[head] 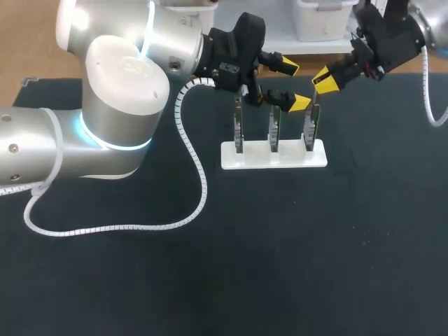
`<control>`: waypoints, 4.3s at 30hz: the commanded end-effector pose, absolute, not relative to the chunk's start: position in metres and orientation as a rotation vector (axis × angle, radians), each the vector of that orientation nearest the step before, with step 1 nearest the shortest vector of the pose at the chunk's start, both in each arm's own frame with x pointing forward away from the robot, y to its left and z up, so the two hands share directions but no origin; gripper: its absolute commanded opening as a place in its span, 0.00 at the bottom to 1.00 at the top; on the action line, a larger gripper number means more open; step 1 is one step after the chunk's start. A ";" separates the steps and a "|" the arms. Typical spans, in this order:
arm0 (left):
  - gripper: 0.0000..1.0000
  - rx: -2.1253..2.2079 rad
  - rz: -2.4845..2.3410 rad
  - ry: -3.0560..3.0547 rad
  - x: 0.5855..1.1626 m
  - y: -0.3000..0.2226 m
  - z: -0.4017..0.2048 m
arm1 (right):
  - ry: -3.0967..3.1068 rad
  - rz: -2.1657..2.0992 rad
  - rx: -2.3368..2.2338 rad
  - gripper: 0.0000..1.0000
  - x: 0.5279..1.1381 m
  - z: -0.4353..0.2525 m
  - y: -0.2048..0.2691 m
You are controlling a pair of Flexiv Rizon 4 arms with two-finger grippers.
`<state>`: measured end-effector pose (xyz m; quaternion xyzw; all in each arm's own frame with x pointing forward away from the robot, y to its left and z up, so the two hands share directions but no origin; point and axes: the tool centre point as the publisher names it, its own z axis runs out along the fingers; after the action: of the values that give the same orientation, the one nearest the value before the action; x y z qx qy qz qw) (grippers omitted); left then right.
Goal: Pick up the optical module with the left hand, and insert it into the network port with the right hand.
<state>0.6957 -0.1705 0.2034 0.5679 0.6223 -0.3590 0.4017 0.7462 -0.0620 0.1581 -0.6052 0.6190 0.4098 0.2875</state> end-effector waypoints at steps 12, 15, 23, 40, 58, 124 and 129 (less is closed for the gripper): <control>1.00 1.435 -0.903 1.579 0.695 -0.171 0.204 | 1.641 1.068 -1.646 0.00 0.745 0.157 -0.062; 1.00 1.435 -0.903 1.579 0.695 -0.171 0.204 | 1.646 1.073 -1.652 0.00 0.743 0.155 -0.061; 1.00 1.435 -0.903 1.579 0.695 -0.171 0.204 | 1.646 1.052 -1.670 0.00 0.743 0.156 -0.061; 1.00 1.435 -0.903 1.579 0.695 -0.171 0.204 | 1.646 1.043 -1.685 0.00 0.743 0.155 -0.061; 1.00 1.435 -0.903 1.579 0.695 -0.171 0.204 | 1.633 1.034 -1.679 0.00 0.747 0.163 -0.062; 1.00 1.435 -0.903 1.579 0.695 -0.171 0.204 | 1.598 1.018 -1.675 0.00 0.739 0.164 -0.060; 1.00 1.435 -0.903 1.579 0.695 -0.171 0.204 | 1.592 1.023 -1.669 0.00 0.739 0.162 -0.060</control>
<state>0.6957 -0.1705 0.2033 0.5679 0.6222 -0.3590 0.4017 0.7414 -0.0601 0.1641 -0.6315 0.6013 0.3864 0.3007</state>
